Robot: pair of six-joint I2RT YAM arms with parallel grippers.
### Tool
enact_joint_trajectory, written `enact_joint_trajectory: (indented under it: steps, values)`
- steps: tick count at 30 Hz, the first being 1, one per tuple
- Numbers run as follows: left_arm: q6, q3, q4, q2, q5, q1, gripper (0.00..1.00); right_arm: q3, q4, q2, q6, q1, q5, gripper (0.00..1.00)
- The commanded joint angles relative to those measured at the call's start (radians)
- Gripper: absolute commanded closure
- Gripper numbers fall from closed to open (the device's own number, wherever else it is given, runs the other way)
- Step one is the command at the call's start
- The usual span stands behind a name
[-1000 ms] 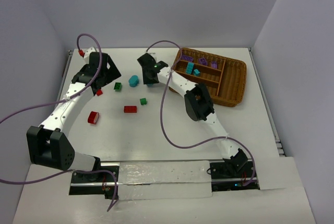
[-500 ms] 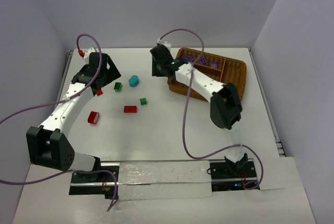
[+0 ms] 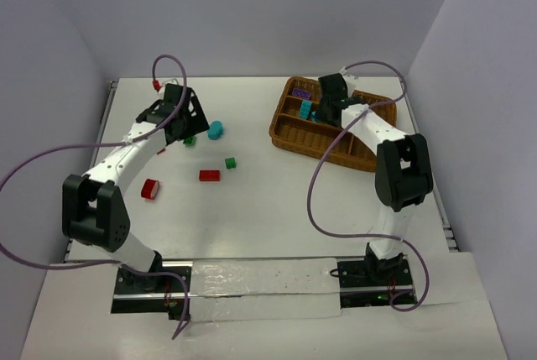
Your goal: Sort the legos into containers by color
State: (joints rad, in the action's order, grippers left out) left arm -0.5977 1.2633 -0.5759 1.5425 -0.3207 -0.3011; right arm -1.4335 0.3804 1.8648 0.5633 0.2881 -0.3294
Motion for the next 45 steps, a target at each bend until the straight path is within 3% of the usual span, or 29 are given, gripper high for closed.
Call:
enact_joint_trajectory:
  steps: [1,10,13,15,18,22,32,45]
  values:
    - [0.028,0.086,0.002,0.048,0.014,-0.043,0.01,0.007,-0.067,-0.036,0.018,-0.022,-0.034,0.91]
    - [0.034,0.13,-0.008,0.107,0.024,-0.067,0.01,-0.05,-0.054,0.05,0.008,-0.061,-0.054,0.87]
    - [0.039,0.148,-0.007,0.119,0.032,-0.068,0.01,-0.074,-0.052,0.077,0.012,-0.067,-0.066,0.78]
    - [0.045,0.17,-0.011,0.134,0.042,-0.069,0.01,-0.087,-0.051,0.09,0.01,-0.069,-0.069,0.39]
    - [0.066,0.196,-0.009,0.159,0.052,-0.069,0.01,-0.104,-0.051,0.095,0.001,-0.067,-0.069,0.2]
    - [0.102,0.23,-0.001,0.208,0.065,-0.069,0.01,-0.114,-0.052,0.071,-0.009,-0.065,-0.063,0.18]
    - [0.219,0.503,-0.078,0.51,0.022,-0.07,0.01,-0.022,-0.065,-0.127,-0.049,-0.05,-0.051,0.15]
    - [0.295,0.607,-0.021,0.692,0.103,-0.069,0.03,0.098,-0.07,-0.336,-0.073,-0.018,-0.053,0.11]
